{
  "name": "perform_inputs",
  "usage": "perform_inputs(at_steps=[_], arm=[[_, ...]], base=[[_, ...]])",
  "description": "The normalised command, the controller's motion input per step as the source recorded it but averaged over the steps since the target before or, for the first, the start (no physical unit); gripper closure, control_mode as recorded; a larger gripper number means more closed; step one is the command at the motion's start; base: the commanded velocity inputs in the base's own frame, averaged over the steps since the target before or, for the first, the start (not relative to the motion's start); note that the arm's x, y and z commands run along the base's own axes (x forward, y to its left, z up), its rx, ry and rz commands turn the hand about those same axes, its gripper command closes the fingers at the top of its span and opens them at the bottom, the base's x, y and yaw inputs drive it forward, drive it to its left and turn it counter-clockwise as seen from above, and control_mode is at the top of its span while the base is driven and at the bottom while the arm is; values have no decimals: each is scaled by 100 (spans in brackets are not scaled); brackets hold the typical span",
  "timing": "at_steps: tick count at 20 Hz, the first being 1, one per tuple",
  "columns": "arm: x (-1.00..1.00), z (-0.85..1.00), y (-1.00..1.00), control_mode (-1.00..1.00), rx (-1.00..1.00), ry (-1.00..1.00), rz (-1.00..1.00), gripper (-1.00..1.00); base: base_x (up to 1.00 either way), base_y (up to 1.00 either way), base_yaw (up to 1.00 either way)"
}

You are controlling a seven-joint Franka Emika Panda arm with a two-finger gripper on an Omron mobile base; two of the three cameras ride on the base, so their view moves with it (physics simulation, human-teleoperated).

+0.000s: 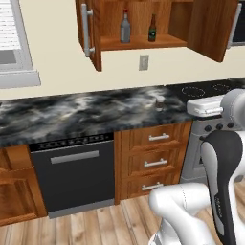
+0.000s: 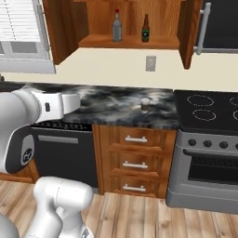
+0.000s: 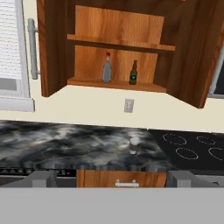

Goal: Sort all alcoholic drinks to one cabinet, and non-alcoholic drinks to the other.

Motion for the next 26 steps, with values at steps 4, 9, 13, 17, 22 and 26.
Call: perform_inputs(at_steps=[4,9,13,17,22,26], arm=[[0,0,0,100,0,0,0,-100],[0,0,0,100,0,0,0,-100],[0,0,0,100,0,0,0,-100],[0,0,0,100,0,0,0,-100],[0,0,0,100,0,0,0,-100],[0,0,0,100,0,0,0,-100]], base=[[38,-13,0],[40,-21,0],[32,-37,0],[34,-42,-1],[44,-41,-2],[52,-25,0]])
